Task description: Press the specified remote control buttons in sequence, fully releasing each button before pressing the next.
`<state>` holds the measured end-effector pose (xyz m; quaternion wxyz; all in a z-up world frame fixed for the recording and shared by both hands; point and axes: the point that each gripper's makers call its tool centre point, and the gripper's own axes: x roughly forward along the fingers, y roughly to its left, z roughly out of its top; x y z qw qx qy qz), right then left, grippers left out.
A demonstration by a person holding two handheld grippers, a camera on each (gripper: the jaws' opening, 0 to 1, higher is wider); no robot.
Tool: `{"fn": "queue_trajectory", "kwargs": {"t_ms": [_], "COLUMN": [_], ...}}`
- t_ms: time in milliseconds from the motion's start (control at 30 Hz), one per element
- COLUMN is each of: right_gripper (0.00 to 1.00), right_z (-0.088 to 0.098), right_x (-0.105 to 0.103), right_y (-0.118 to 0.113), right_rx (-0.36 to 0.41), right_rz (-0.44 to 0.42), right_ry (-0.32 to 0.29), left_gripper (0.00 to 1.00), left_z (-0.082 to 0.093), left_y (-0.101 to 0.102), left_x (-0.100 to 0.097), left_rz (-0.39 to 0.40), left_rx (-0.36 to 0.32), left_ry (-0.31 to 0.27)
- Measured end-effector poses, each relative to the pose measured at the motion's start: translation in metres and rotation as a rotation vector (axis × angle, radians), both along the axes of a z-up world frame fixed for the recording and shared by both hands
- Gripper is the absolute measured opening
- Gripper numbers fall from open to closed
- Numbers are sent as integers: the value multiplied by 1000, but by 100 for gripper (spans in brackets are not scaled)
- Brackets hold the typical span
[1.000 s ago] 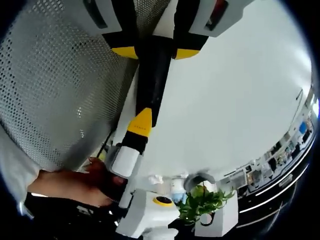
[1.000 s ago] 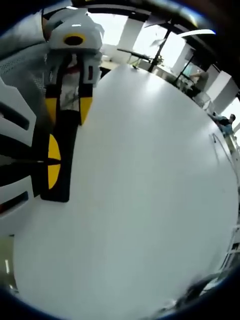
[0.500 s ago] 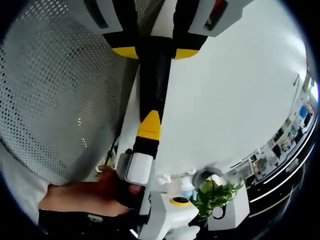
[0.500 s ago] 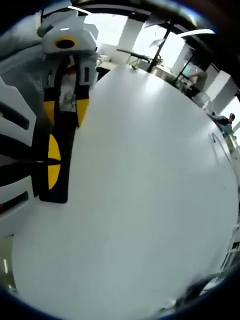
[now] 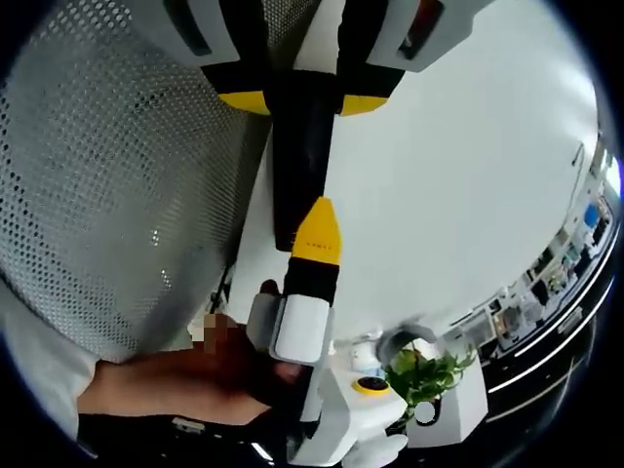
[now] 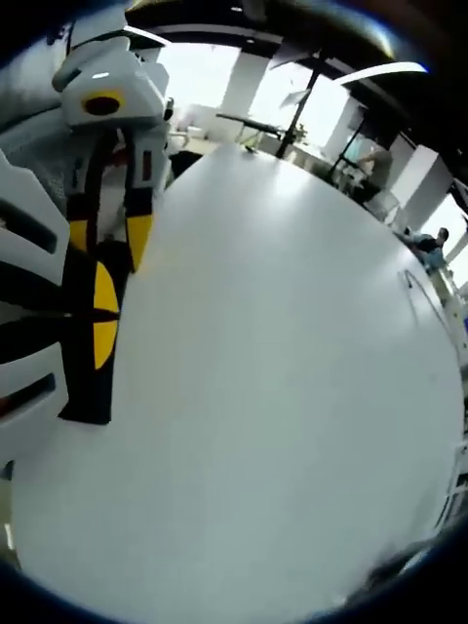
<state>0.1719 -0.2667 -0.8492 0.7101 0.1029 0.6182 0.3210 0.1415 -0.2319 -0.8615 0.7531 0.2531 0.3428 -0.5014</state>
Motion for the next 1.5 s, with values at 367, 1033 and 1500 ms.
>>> {"fn": "queue_trajectory", "kwargs": {"t_ms": [367, 1033, 1500], "right_gripper": [0, 0, 0], "right_z": [-3, -6, -3], "right_x": [0, 3, 2], "right_y": [-1, 1, -3], "right_rx": [-32, -50, -76], "right_rz": [40, 76, 79], "right_ry": [-50, -117, -81], "left_gripper": [24, 24, 24], "left_z": [-1, 0, 0], "left_y": [0, 1, 0], "left_x": [0, 0, 0], "left_rz": [-27, -9, -26], "left_rx": [10, 0, 5], "left_ry": [-26, -13, -31]}}
